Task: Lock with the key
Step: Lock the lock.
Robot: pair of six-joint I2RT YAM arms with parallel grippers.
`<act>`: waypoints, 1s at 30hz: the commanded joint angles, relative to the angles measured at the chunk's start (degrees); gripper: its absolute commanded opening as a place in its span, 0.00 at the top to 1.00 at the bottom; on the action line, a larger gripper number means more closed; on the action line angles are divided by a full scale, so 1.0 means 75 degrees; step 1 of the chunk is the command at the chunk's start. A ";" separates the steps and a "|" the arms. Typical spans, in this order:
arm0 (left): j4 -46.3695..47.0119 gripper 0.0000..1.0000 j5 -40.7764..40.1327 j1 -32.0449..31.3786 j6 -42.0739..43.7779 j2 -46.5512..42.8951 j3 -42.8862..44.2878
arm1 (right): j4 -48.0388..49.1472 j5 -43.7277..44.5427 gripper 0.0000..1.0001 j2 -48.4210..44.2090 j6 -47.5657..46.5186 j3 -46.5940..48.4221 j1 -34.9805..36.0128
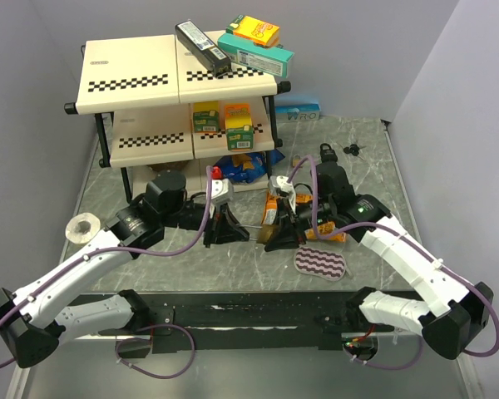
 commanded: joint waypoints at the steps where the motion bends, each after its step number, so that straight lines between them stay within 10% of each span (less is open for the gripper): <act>1: 0.2790 0.99 0.0370 -0.0728 0.0033 0.0588 -0.0218 | 0.3191 -0.0588 1.00 0.0169 0.0457 0.0706 0.0741; 30: 0.2907 0.99 0.1612 -0.0868 0.0303 0.1080 -0.1238 | 0.4726 -0.0389 1.00 0.0251 0.0141 0.1444 0.0390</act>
